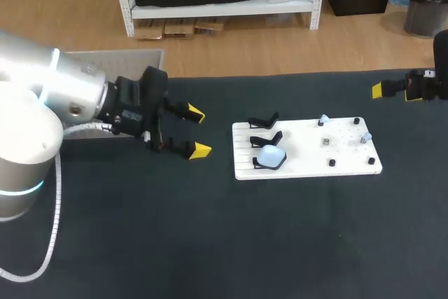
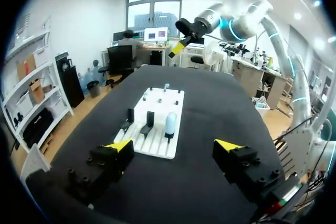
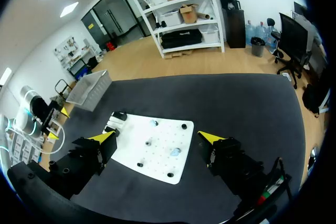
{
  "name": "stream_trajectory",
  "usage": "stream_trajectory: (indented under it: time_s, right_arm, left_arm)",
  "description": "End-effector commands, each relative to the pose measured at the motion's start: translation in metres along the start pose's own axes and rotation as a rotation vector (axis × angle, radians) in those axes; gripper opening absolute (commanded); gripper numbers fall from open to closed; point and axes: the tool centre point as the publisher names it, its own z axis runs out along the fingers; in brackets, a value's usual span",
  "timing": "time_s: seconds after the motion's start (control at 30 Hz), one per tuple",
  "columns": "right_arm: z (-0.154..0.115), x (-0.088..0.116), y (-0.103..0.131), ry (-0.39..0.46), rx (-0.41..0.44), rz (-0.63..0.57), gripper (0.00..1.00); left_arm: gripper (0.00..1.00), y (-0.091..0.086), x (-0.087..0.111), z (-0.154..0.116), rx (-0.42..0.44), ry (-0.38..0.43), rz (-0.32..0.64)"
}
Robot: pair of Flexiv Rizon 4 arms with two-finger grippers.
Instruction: Pick up each earbud case from the left stands, insert the matching earbuds, close the lid, and place the case in the box.
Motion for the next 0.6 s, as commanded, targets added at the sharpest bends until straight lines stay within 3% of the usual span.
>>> stream_trajectory:
  time_s: [0.03,0.53,0.6]
  right_arm:
    - [0.0,0.0,0.0,0.001,0.0,-0.001,1.0]
    - [0.0,0.0,0.0,0.001,0.0,-0.001,1.0]
    - [0.0,0.0,0.0,0.001,0.0,-0.001,1.0]
  left_arm:
    - [1.0,0.004,0.006,0.008,0.019,-0.056,0.011]
    - [1.0,-0.007,0.007,0.043,0.113,-0.094,0.083]
    - [0.88,-0.007,0.007,0.048,0.114,-0.096,0.087]
